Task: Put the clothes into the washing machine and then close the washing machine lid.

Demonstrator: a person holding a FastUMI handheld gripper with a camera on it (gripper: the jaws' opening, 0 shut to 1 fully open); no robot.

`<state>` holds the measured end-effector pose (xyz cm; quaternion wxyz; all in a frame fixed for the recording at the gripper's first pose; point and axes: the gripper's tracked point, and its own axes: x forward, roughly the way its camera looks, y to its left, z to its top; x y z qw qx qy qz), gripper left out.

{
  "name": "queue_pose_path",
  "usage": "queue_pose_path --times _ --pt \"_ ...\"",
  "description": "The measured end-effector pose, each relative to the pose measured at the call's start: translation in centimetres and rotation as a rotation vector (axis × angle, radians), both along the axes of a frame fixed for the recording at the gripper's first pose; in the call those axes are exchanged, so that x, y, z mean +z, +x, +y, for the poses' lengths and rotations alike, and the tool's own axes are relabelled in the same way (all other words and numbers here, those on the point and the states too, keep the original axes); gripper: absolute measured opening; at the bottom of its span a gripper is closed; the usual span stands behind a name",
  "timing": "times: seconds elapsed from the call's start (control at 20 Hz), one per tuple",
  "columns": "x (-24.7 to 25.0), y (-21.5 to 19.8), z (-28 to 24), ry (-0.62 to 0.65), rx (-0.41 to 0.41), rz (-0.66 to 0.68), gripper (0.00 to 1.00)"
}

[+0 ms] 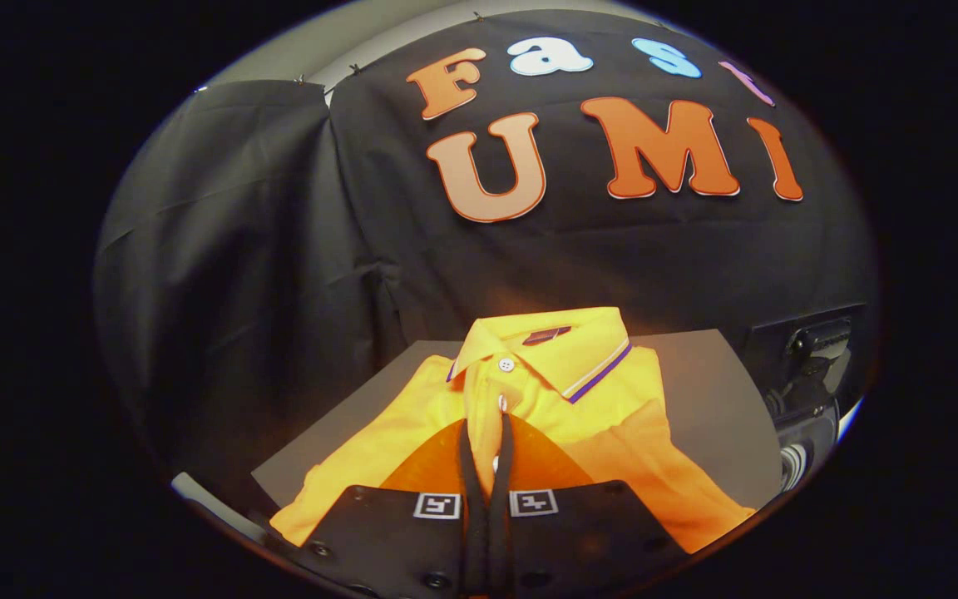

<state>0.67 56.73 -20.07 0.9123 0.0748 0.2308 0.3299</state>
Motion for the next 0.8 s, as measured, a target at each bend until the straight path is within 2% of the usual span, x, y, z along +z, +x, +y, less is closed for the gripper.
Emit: queue_pose_path --times 0.25,0.45,0.8 --pt "5.1 0.0 -0.6 0.049 -0.001 -0.13 0.08" --pt "8.3 0.0 -1.4 0.087 -0.009 -0.162 0.08" --pt "13.3 -0.2 -5.9 0.111 -0.031 -0.247 0.08"
